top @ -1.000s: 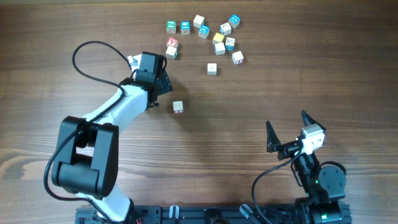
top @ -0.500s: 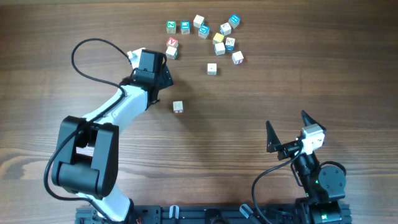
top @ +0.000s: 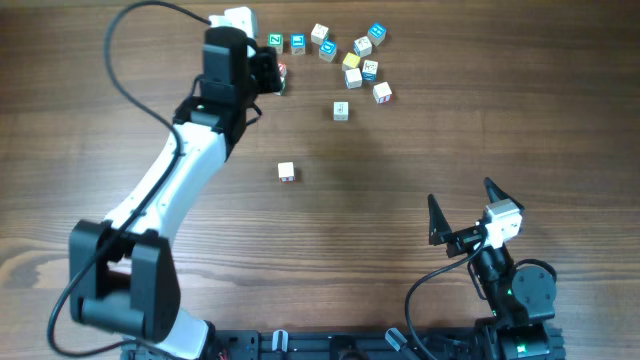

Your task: Form a horizontal line

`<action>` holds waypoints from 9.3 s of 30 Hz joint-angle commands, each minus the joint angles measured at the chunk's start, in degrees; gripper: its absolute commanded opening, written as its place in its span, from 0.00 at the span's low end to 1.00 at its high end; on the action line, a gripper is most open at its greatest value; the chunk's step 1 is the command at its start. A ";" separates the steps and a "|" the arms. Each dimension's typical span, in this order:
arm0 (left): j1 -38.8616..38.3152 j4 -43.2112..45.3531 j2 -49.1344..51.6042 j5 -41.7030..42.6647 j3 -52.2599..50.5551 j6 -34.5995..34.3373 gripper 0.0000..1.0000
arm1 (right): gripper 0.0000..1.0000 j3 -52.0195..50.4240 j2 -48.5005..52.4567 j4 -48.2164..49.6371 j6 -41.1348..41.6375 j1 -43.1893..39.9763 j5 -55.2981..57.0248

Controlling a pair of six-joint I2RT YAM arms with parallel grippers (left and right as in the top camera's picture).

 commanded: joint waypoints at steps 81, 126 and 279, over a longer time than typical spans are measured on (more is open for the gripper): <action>-7.87 -54.29 20.24 -6.54 44.68 -4.59 0.25 | 1.00 -0.04 -0.24 0.13 -0.55 -0.28 -0.76; 2.19 -36.98 1.22 -3.02 -6.49 -2.23 0.22 | 1.00 -0.04 -0.24 0.13 -0.55 -0.28 -0.76; -0.46 -32.48 6.43 -2.75 -7.28 -1.38 0.04 | 1.00 -0.04 -0.24 0.13 -0.55 -0.28 -0.76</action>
